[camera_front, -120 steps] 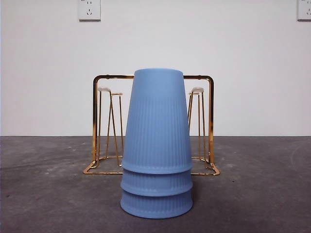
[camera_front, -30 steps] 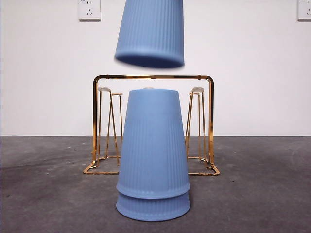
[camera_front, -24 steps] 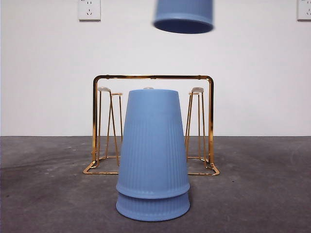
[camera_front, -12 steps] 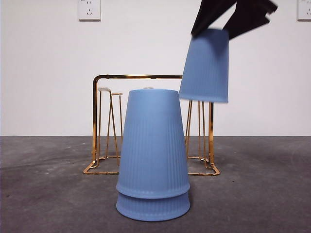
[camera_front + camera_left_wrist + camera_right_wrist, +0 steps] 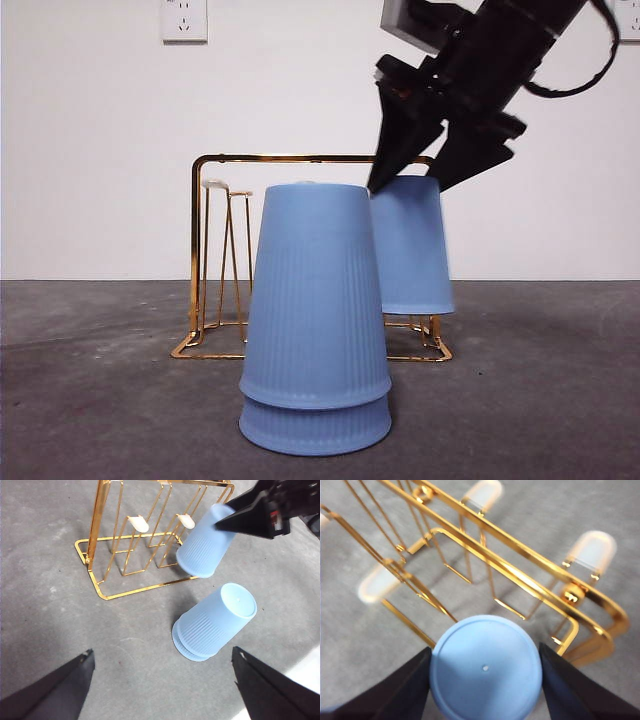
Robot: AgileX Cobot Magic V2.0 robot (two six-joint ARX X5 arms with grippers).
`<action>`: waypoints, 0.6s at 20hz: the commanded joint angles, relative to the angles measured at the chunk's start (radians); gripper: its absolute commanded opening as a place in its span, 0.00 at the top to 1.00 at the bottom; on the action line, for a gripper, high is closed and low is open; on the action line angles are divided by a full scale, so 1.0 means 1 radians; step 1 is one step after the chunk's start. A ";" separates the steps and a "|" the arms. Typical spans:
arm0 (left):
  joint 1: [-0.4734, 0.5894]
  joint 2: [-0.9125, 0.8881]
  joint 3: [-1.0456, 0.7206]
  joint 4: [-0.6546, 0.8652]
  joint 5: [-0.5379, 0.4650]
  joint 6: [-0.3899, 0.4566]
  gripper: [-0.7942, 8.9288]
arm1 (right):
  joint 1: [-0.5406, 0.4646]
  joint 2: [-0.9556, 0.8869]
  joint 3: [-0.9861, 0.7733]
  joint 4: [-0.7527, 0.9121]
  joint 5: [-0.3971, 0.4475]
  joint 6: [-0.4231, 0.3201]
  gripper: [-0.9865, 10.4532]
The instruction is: Pick the top cup and place it on cupholder, pick up the mid cup and place it on cupholder, last pick the bottom cup and place it on cupholder.
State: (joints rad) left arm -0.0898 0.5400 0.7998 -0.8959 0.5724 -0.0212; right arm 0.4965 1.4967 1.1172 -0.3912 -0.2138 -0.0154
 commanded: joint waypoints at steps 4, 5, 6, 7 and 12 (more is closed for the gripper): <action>-0.002 0.001 0.020 0.005 0.004 0.002 0.47 | 0.008 0.031 0.008 0.002 0.004 0.009 0.68; -0.002 0.001 0.021 0.005 0.005 0.002 0.47 | 0.008 0.024 0.008 0.002 0.005 0.009 0.66; -0.002 0.001 0.021 0.005 0.004 0.002 0.47 | 0.008 0.012 0.009 0.003 0.007 0.008 0.64; -0.002 0.001 0.021 0.005 0.005 0.002 0.47 | 0.007 -0.003 0.009 0.003 0.015 0.008 0.61; -0.003 0.001 0.021 0.006 0.005 0.002 0.39 | 0.007 -0.118 0.009 0.002 0.031 0.008 0.49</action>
State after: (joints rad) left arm -0.0902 0.5400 0.7998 -0.8959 0.5724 -0.0212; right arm 0.4969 1.3651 1.1156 -0.3988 -0.1833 -0.0109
